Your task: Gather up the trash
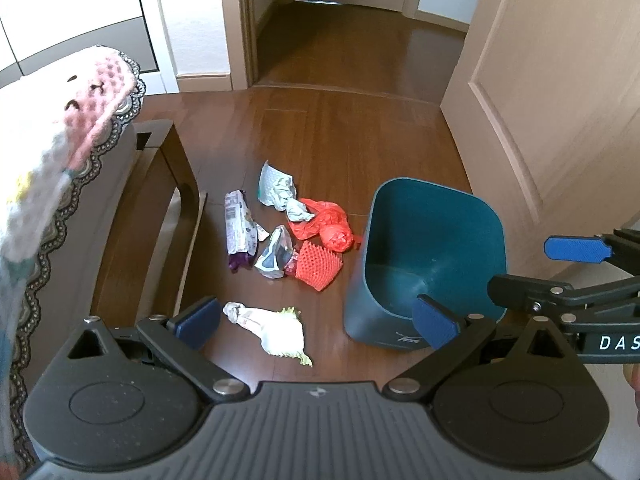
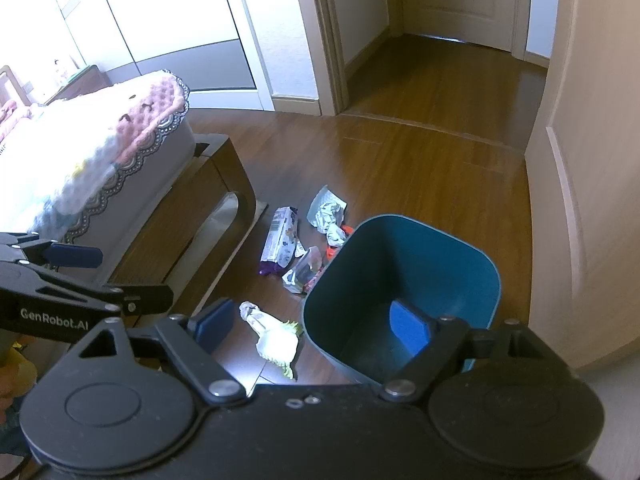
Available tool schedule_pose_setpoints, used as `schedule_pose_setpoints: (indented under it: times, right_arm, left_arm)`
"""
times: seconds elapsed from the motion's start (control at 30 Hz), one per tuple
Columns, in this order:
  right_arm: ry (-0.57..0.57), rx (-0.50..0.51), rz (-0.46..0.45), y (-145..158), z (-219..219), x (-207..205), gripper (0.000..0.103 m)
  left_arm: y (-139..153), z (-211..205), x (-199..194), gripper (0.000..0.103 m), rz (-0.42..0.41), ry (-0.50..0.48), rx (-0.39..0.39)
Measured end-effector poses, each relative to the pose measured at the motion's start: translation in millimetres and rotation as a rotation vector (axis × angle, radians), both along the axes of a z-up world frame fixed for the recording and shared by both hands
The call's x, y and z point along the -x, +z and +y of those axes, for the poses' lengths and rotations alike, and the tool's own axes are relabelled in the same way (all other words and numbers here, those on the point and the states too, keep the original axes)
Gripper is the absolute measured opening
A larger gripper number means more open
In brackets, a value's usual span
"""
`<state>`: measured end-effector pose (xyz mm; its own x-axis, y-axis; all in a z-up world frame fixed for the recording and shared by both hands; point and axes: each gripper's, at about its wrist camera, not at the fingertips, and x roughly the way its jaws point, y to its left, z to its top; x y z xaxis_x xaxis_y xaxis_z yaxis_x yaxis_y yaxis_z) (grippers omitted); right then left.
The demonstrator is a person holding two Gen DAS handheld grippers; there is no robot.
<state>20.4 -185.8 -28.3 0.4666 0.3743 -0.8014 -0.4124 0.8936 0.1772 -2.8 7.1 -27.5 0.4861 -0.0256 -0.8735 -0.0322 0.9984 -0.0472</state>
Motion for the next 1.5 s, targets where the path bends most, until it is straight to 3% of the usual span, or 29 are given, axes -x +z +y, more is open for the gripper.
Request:
schedule_pose_setpoints:
  times: [0.4, 0.57, 0.73, 0.87, 1.07, 1.27, 1.37, 1.5]
  right_arm:
    - [0.022, 0.039, 0.028, -17, 14, -6, 0.081]
    - [-0.011, 0.122, 0.004, -26, -5, -19, 0.081]
    - [-0.102, 0.21, 0.001, -61, -37, -40, 0.079]
    - [-0.175, 0.303, 0.039, -103, -57, -67, 0.069]
    - [-0.171, 0.395, 0.125, -162, -71, -95, 0.051]
    - [-0.147, 0.403, 0.188, -189, -66, -108, 0.046]
    - [-0.181, 0.409, 0.246, -200, -64, -116, 0.035]
    - [-0.237, 0.439, 0.273, -209, -64, -122, 0.029]
  left_arm:
    - [-22, 19, -3, 0.103, 0.033, 0.035, 0.014]
    - [-44, 28, -12, 0.103, 0.069, 0.075, 0.022]
    - [-88, 36, -22, 0.103, 0.119, 0.096, 0.004]
    - [-130, 40, -29, 0.103, 0.149, 0.125, -0.039]
    - [-195, 48, -43, 0.103, 0.162, 0.158, -0.079]
    - [-259, 46, -55, 0.103, 0.177, 0.159, -0.079]
    - [-283, 42, -57, 0.103, 0.179, 0.156, -0.072]
    - [-305, 37, -54, 0.103, 0.176, 0.135, -0.062]
